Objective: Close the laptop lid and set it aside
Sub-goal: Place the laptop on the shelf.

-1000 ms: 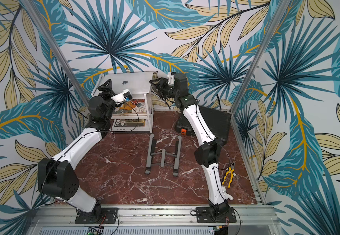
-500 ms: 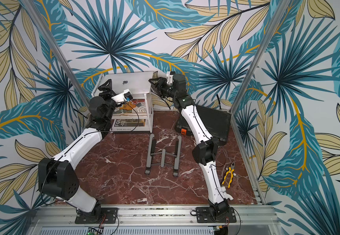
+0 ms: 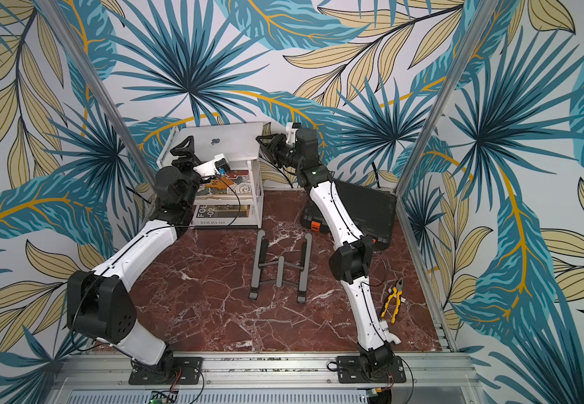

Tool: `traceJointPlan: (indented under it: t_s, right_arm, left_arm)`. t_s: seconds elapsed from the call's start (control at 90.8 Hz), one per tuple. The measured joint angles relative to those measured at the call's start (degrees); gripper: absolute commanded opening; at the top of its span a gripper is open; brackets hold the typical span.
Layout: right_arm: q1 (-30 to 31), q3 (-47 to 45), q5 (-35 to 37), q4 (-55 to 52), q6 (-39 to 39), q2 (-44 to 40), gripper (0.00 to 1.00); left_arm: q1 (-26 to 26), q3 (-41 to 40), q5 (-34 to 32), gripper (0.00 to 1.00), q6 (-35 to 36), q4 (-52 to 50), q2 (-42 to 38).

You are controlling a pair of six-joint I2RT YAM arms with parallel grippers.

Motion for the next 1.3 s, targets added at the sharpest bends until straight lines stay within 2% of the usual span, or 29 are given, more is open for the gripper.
traceJointPlan:
  t_s: [0.154, 0.353, 0.903, 1.3]
  right_arm:
    - [0.2, 0.0, 0.9, 0.1, 0.0, 0.2, 0.33]
    - [0.3, 0.6, 1.1, 0.7, 0.2, 1.2, 0.29]
    - [0.6, 1.1, 2.8, 0.4, 1.5, 1.7, 0.00]
    - [0.6, 1.2, 3.7, 0.0, 2.6, 1.7, 0.00]
  left_arm:
    - [-0.4, 0.0, 0.0, 0.97, 0.3, 0.3, 0.1]
    - [-0.8, -0.1, 0.0, 0.98, 1.0, 0.6, 0.2]
    - [-1.4, -0.4, 0.0, 1.00, 2.2, 1.3, 0.2]
    - [-3.0, -2.0, -2.5, 1.00, 2.2, 1.7, -0.9]
